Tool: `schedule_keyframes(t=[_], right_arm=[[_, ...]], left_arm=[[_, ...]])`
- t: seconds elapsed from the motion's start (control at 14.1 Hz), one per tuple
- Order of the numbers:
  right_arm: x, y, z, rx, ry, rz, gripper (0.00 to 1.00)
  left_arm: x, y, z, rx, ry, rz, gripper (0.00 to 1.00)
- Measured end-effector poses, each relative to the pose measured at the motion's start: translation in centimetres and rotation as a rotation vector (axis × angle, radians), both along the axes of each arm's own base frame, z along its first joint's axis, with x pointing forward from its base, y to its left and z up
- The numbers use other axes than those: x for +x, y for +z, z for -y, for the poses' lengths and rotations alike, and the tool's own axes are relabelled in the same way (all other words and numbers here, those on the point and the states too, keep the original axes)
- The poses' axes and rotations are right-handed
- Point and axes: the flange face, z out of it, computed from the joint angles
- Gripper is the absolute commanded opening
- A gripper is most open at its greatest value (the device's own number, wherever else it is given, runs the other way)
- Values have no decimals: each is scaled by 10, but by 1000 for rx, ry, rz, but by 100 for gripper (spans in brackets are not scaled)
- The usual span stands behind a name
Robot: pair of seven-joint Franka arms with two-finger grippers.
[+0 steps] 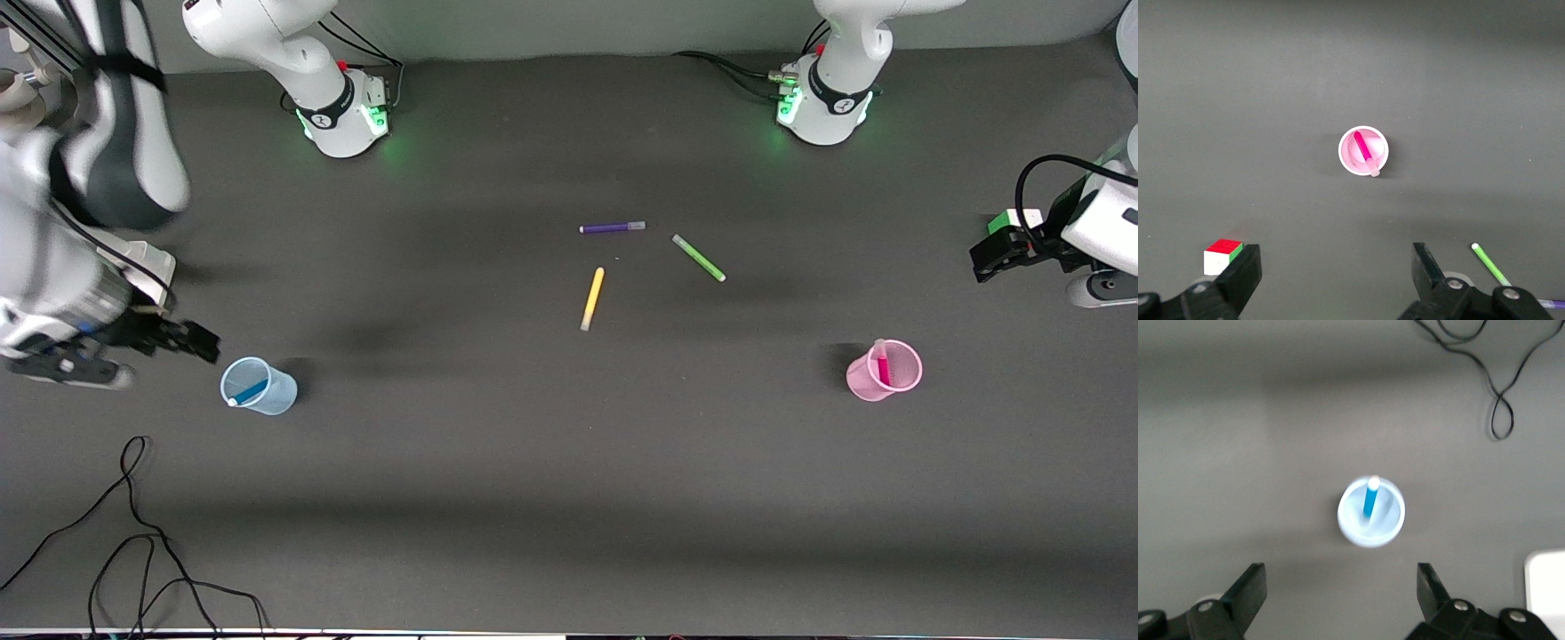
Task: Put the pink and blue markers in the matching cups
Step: 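Release the blue marker into the blue cup and withdraw both grippers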
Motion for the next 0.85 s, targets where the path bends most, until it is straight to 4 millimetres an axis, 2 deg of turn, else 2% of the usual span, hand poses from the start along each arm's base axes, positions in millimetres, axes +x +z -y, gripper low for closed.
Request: schedule_keyframes(t=[0.14,0.21,0.35,0.57,0.85], right_arm=[[-18,50,-14,37,34,-21,100],[-29,68,-20,56,52,-25,100],[-48,93,-17,90,65,-29,100],[-57,101,-9,106,59,-32,100],[-52,87,-11,95,56,-57,100]], left_arm=[[0,0,0,0,-4,-1,100],[0,0,0,0,-9,-1,100],[0,0,4,0,-17,-1,100],[0,0,8,0,-24,-1,100],[0,0,7,1,-24,-1,100]])
